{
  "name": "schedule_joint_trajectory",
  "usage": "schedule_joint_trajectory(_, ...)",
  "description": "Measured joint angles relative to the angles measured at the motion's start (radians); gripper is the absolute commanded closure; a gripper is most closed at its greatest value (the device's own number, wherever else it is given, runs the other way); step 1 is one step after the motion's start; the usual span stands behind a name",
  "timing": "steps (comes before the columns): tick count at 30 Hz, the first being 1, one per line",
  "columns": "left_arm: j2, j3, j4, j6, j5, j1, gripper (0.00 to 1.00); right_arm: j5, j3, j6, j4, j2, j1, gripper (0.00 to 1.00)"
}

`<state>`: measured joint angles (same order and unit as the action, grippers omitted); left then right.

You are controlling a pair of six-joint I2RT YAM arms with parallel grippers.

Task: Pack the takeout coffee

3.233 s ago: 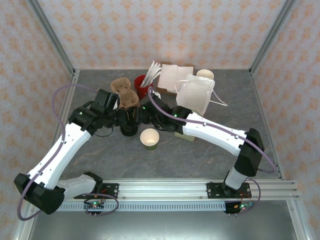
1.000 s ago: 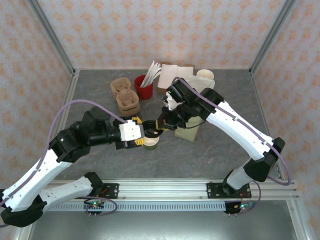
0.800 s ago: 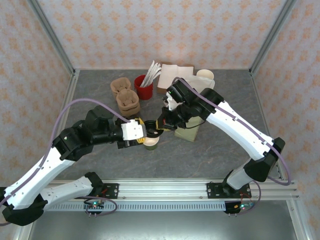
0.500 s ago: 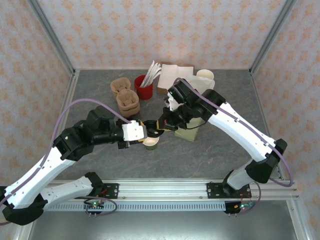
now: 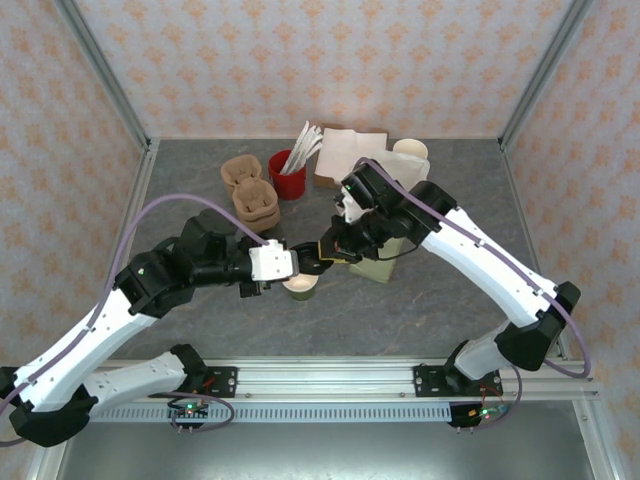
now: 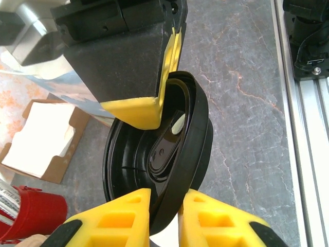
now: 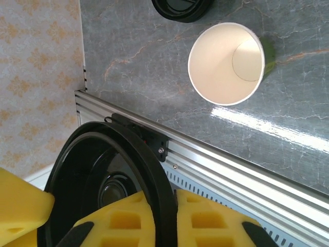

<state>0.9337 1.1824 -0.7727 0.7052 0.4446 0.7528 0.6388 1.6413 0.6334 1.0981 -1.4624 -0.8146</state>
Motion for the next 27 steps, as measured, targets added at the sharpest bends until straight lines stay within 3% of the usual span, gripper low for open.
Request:
schedule_joint_trajectory(12, 0.020, 0.000, 0.038, -0.130, 0.016, 0.000, 0.87, -0.076, -0.058, 0.039, -0.070, 0.081, 0.016, 0.60)
schedule_joint_trajectory(20, 0.027, -0.040, 0.093, -0.245, 0.016, -0.010, 0.89, -0.146, -0.084, 0.065, -0.102, 0.151, 0.028, 0.51)
schedule_joint_trajectory(27, 0.026, -0.078, 0.121, -0.392, 0.043, -0.084, 0.88, -0.241, -0.089, 0.072, -0.104, 0.215, 0.028, 0.51)
